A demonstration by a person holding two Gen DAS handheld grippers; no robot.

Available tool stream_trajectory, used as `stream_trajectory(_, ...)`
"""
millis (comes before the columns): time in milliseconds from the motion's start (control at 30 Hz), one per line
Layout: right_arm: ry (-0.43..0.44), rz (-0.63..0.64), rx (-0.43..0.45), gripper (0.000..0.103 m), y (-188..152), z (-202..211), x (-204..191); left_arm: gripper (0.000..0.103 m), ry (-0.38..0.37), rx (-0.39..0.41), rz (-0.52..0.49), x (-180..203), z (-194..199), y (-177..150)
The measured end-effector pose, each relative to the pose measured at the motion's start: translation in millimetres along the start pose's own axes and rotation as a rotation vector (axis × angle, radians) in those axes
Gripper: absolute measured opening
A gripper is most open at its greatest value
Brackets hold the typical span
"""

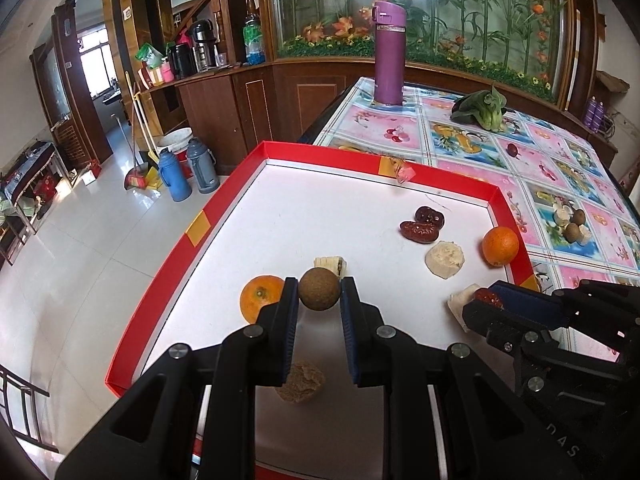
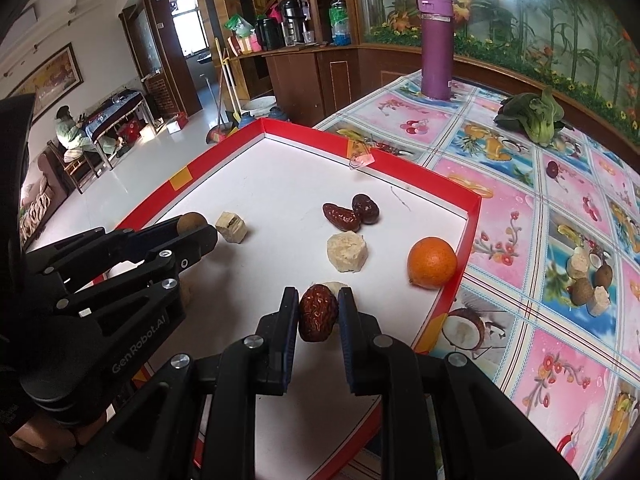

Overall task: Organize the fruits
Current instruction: 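Carry the date and brown ball over the white tray and open both grippers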

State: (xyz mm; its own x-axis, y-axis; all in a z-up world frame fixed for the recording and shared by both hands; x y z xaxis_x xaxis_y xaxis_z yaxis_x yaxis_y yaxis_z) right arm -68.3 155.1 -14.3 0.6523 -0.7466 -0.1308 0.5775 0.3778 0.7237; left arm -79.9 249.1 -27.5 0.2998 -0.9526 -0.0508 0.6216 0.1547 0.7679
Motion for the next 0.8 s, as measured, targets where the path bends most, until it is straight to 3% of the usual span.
stream_trajectory(267,0.022,-0.014,-0.009,0.020,-0.5,0.1,2.1,0.027,0.017,-0.016,-0.008,1.4,-1.0,-0.5)
stream_trajectory(300,0.024,-0.017,-0.012,0.020,-0.9,0.2,3.1,0.030,0.021,-0.018,-0.009,1.5,-1.2,-0.7)
stream_trajectory(367,0.034,-0.025,-0.015,0.023,-1.3,0.8,4.9,0.051,0.028,-0.016,-0.007,1.3,-0.5,0.1)
stream_trajectory(467,0.049,-0.050,-0.007,0.026,-1.0,4.9,11.2,0.068,0.053,0.003,-0.005,-1.2,3.9,4.0)
stream_trajectory(567,0.054,-0.084,0.007,0.030,0.2,10.1,22.5,0.074,0.062,0.009,0.000,-0.5,5.5,7.1)
stream_trajectory(800,0.029,-0.165,0.045,0.030,-0.4,24.7,59.7,0.075,0.044,0.013,-0.022,17.0,10.2,10.5)
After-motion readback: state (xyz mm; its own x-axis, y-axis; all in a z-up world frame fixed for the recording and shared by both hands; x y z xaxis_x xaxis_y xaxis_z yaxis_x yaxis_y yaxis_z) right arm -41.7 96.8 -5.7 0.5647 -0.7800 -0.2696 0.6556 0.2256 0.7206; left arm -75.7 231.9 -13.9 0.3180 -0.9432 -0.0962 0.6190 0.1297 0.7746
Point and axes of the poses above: each gripper's, at about its wrist camera, not at the fingertips, and z roughly against the way its jaws point, x to its right, y to its top, the point moved 10 cm from there along -z, roughly the way its jaws point, and after that the axes turned 5 degrees about x, right-handed, at the moved point
